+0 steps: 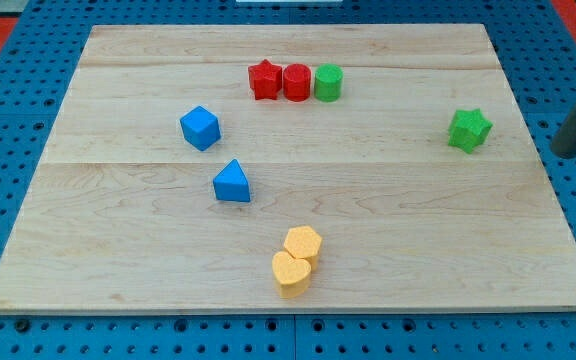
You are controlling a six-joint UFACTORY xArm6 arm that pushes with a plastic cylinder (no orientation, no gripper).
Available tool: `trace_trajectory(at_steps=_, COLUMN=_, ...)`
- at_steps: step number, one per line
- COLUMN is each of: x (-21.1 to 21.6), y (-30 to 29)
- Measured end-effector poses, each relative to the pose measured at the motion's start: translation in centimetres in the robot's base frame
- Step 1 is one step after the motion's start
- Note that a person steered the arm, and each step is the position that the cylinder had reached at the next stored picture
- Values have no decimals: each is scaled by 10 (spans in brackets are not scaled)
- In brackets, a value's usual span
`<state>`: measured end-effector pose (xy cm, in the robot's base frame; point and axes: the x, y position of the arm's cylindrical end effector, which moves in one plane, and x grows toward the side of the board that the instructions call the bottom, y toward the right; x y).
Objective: Slide the green star to the group of blocks
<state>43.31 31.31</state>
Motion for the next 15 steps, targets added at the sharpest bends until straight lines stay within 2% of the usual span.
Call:
trace_trajectory(at_steps=2, x=-21, y=-14)
trace_trajectory(at_steps=5, x=-26, y=-95)
trace_trajectory(at_steps=8, x=-60, y=-125)
trace_trajectory(at_steps=15, x=-94, y=-241)
